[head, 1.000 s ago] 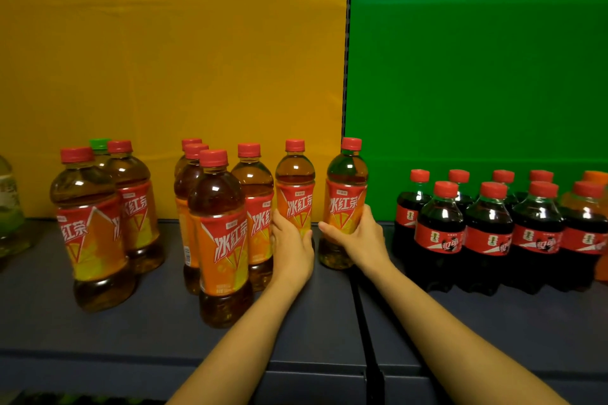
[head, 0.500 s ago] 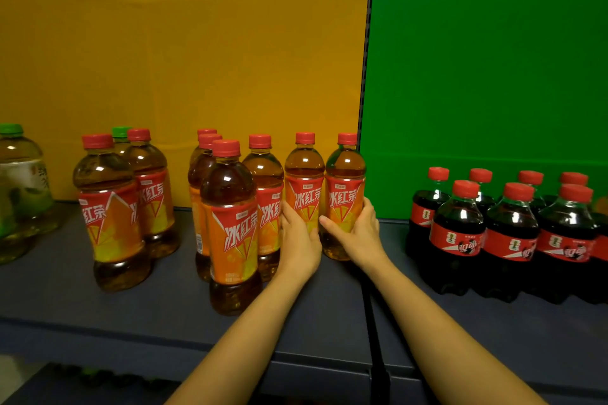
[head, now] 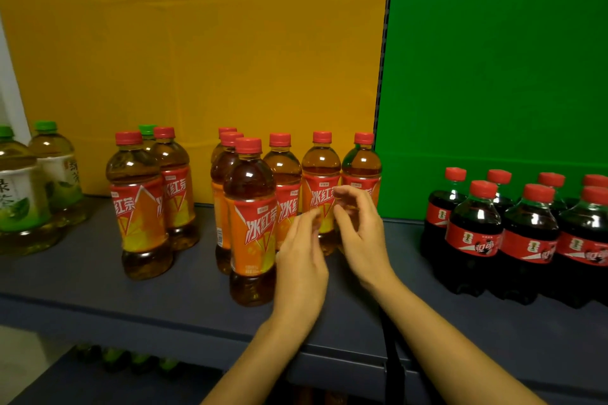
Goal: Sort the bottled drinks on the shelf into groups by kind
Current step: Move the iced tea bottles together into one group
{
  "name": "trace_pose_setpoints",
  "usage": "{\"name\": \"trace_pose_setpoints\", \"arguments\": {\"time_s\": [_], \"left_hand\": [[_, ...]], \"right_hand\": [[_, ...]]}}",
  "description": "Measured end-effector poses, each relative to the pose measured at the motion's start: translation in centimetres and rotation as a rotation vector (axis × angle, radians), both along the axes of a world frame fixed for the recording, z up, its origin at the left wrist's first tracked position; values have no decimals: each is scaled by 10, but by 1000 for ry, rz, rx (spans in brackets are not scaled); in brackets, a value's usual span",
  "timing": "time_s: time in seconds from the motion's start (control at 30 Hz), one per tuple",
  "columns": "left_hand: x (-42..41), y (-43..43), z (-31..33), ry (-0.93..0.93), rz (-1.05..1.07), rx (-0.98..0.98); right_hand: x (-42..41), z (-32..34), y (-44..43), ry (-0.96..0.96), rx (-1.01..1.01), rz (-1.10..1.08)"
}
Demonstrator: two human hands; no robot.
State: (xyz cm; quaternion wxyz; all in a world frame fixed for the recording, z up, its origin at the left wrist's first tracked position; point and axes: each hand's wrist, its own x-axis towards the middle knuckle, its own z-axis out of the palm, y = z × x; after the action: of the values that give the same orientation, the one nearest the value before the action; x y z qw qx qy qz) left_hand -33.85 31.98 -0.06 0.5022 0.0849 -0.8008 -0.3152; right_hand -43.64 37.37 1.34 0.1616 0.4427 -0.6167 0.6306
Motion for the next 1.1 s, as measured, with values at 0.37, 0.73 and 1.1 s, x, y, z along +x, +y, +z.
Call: {"name": "trace_pose_setpoints", "arguments": {"time_s": [0.37,0.73,1.1], "left_hand": [[59,-51,-11,8,251,82],[68,-55,-22,-44,22,353],[67,-63,-22,13,57,308]], "right_hand": [[30,0,-46,-224,270,300],[31,-5,-31,-206,371,192],[-3,-7,43,-173,350,-36]]}}
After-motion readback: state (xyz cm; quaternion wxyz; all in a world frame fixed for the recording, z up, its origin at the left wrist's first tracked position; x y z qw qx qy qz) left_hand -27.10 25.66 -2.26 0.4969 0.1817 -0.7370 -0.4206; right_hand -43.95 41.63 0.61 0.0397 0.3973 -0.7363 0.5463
